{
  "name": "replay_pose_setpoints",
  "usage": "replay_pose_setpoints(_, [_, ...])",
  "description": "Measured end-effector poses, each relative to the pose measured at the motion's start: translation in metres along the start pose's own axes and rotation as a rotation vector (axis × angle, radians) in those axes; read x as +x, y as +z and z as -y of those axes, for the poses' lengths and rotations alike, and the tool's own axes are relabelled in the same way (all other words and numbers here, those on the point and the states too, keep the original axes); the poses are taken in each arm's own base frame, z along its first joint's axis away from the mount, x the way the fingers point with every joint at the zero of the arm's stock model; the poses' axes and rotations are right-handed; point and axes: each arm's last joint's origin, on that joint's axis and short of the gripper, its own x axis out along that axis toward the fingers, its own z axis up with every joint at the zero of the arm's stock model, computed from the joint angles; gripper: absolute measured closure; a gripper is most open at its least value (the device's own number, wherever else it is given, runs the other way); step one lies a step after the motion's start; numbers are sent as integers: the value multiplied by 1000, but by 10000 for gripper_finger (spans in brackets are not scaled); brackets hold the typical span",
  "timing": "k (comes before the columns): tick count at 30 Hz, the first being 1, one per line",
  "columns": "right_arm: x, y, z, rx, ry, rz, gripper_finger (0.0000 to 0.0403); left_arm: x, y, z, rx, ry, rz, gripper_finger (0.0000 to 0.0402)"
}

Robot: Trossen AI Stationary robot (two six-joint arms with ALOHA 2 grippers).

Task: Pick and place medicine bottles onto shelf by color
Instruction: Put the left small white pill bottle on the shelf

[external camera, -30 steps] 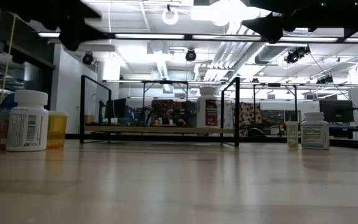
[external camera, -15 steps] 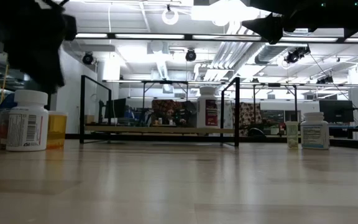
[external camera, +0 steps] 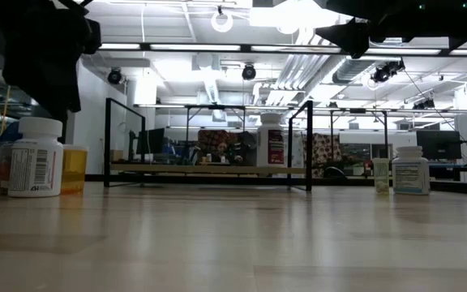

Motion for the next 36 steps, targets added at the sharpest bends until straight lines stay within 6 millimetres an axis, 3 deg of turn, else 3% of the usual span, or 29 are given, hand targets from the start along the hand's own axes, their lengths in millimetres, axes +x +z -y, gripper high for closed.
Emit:
replay_pose_setpoints(11, [0,0,0,0,0,0,66,14,-7,7,14,39,-151,134])
replay_pose_setpoints(25, [0,0,0,0,0,0,66,15,-8,8,15,38,-166,136])
replay_pose_setpoints(36, [0,0,0,0,0,0,66,15,-8,8,15,37,-169,216])
